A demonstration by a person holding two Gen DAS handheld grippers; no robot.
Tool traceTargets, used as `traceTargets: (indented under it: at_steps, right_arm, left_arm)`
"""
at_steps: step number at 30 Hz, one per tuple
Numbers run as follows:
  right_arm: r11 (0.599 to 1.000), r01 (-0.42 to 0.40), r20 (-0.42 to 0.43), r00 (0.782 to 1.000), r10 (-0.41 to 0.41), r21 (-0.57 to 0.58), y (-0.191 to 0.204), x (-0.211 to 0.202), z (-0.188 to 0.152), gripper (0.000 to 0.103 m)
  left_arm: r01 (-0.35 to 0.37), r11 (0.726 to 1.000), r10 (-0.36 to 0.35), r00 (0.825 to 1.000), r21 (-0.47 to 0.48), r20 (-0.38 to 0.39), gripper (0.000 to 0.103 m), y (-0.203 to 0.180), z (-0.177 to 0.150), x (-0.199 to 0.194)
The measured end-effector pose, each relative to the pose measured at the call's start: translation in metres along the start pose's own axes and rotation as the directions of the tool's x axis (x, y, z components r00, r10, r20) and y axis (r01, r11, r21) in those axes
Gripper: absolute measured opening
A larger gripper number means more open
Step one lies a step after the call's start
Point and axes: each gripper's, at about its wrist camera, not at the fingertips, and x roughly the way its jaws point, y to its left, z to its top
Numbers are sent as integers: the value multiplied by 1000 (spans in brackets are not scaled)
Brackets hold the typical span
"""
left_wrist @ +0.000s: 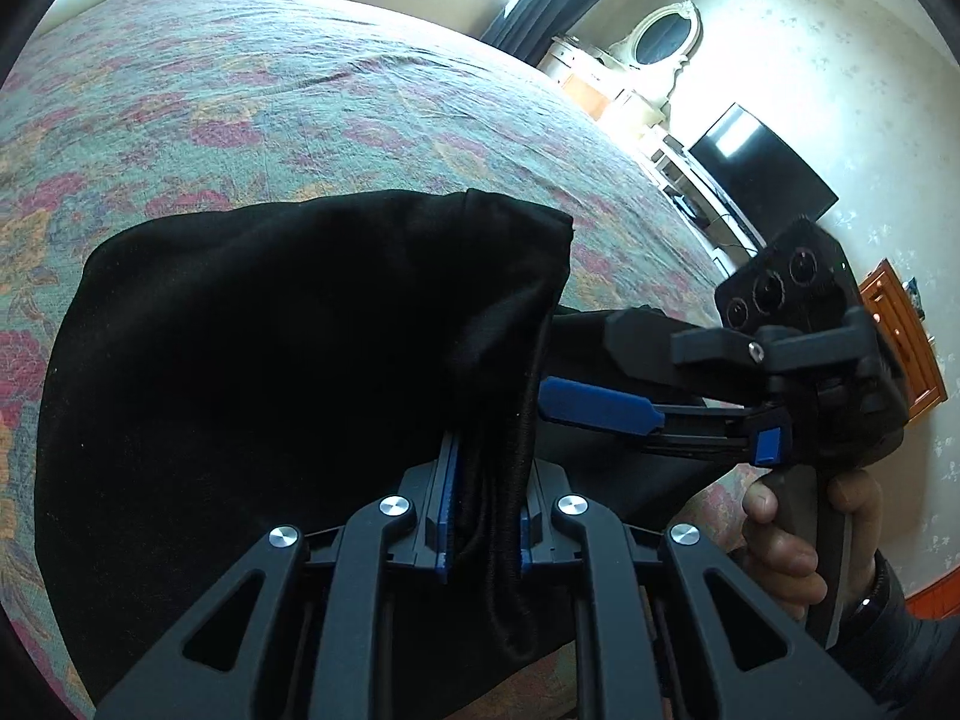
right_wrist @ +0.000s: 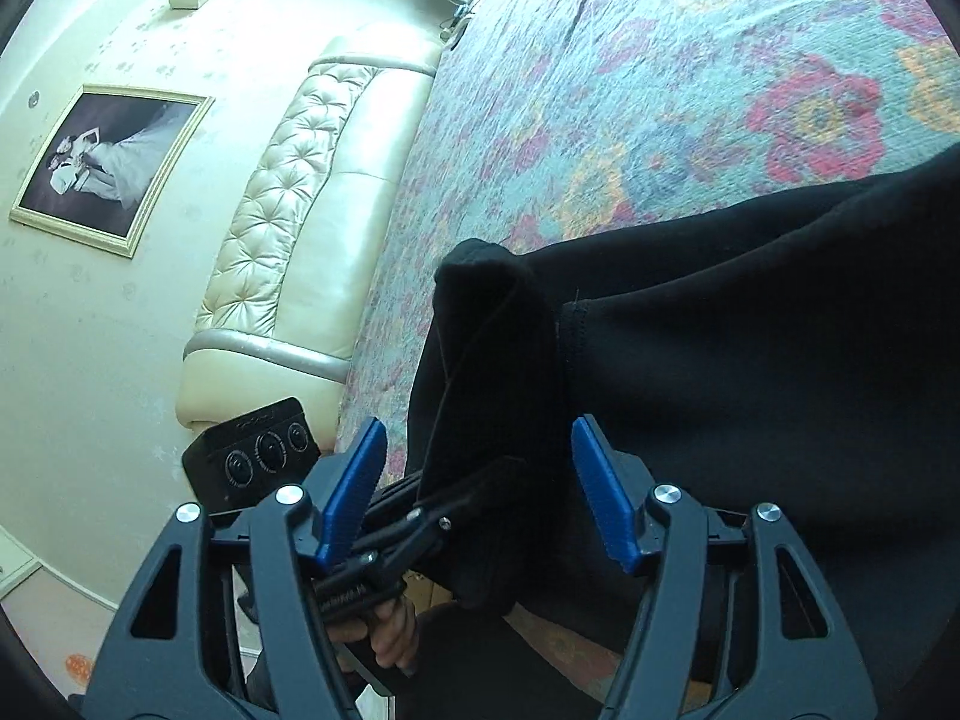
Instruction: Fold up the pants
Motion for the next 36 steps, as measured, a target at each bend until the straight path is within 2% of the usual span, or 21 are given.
traceTargets:
  at_steps: [3,9,11,13,16,17,20,24,26,30,33,36]
  right_arm:
    - [1000,6,-7,1000,-6,-14,9,11,4,65]
    - [991,129,-7,992,-129,-41,15,24,4,66]
    - [983,178,-16,984,-179,-48,14,27,4,48]
    - [974,221,-22,975,-223,-58,13,31,3,38]
    - [965,257,-21,966,-258,-50,6,32,4,16]
    - [966,256,-21,966,-257,-46,2,29,3,13]
    - [970,242,-13,970,-242,-29,-8,20,1,11]
    - [977,206,7,978,-206,-47,-7,11,-3,10]
    - [979,194,19,981,-193,-67,-5,5,-5,10]
    - [981,174,49,984,-170,-88,2,-13,-4,10]
    - [982,165,77,984,-158,-92,2,-33,1,10]
    - [981,173,105,981,-163,-90,-1,-55,7,10]
  left_arm:
    - [-31,999,31,1000,24,1,15,-4,-1,2]
    - [-33,999,32,999,18,21,17,-6,-6,0]
    - [-33,999,33,999,24,25,21,-8,-6,-1]
    - [-32,999,31,999,36,23,28,-11,-10,-3]
    - [-13,999,12,1000,50,19,43,-18,-13,-7]
    - [-9,998,8,1000,55,20,51,-20,-15,-9]
    - [8,998,-10,999,61,31,60,-24,-20,-22]
    - [12,1000,-13,996,9,89,66,-10,-21,-59]
    - [-17,999,22,992,-36,127,70,7,-19,-78]
    - [-117,986,134,979,-116,152,70,52,-20,-104]
    - [-112,976,136,983,-185,123,70,76,-22,-105]
    - [-54,979,78,990,-197,117,70,75,-24,-98]
